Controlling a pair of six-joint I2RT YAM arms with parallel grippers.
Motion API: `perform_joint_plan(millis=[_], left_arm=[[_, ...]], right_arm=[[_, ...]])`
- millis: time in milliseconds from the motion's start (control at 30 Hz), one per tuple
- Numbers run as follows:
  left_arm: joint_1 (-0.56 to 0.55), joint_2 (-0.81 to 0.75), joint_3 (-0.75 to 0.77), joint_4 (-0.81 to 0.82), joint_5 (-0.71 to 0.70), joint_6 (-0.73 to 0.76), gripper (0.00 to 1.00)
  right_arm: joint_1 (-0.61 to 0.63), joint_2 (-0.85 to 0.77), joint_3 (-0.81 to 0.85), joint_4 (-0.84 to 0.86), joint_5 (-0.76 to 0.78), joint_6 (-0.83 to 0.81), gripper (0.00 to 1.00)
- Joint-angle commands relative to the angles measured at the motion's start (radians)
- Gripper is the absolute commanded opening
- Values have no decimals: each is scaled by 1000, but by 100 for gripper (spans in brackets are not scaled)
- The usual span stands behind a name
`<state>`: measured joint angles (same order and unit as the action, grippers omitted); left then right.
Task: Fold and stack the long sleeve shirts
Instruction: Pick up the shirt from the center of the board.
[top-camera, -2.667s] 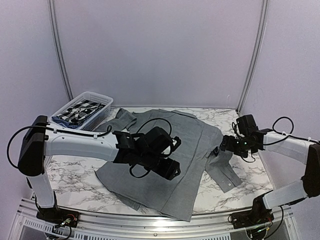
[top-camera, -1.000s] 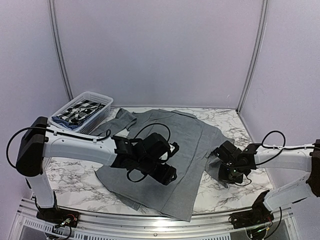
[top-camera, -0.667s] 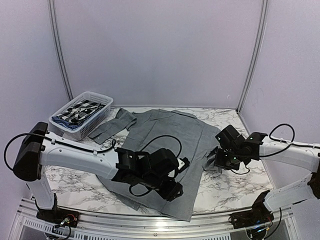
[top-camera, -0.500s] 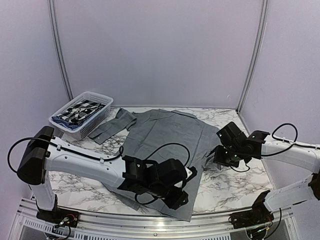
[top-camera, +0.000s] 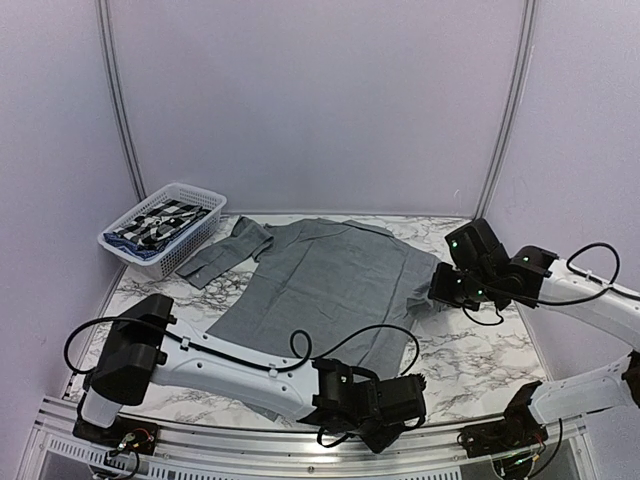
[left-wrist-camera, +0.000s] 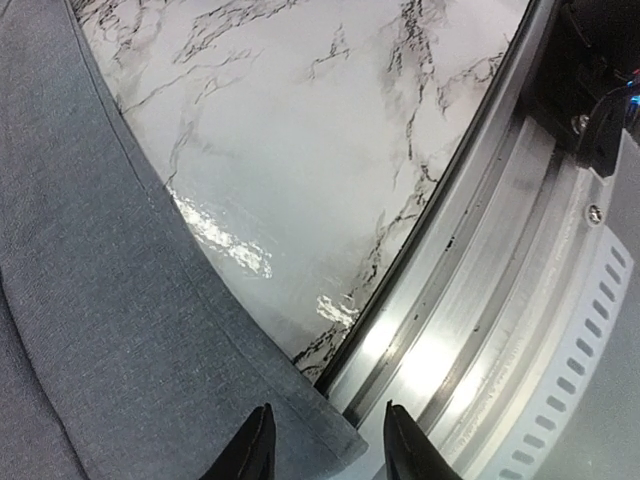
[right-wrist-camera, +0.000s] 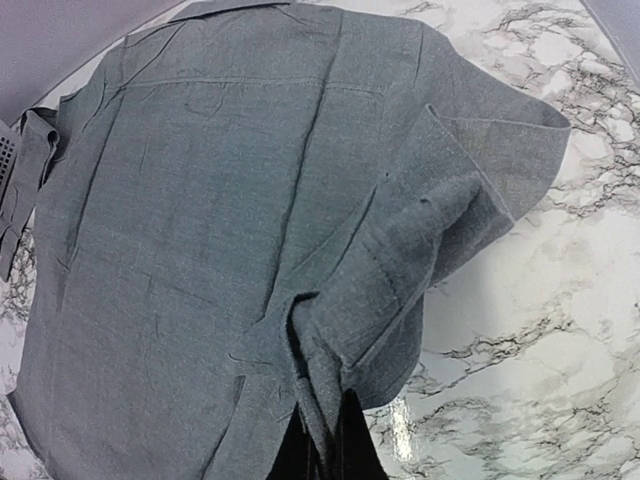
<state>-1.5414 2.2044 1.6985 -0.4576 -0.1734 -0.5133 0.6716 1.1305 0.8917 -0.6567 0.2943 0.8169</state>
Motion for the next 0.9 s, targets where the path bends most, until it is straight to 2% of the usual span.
perform_joint_plan(millis=[0, 300, 400, 633, 800, 833, 867], left_arm=[[-14, 61, 61, -134, -96, -27, 36], [-14, 100, 96, -170, -159, -25, 29], [-15, 103, 101, -170, -162, -22, 23], [-11, 57, 96, -166, -213, -11, 0], [-7, 14, 73, -128, -222, 23, 0], [-6, 13, 69, -122, -218, 26, 2], [-3, 19, 70, -121, -210, 31, 9]], right_arm=[[9, -31, 28, 10, 16, -16, 0], [9, -46, 25, 17, 13, -10, 0], [8, -41, 31, 17, 10, -14, 0], [8, -19, 61, 17, 20, -29, 0], [8, -1, 101, 0, 44, -46, 0], [8, 1, 107, -1, 47, -48, 0], [8, 5, 110, 0, 47, -51, 0]])
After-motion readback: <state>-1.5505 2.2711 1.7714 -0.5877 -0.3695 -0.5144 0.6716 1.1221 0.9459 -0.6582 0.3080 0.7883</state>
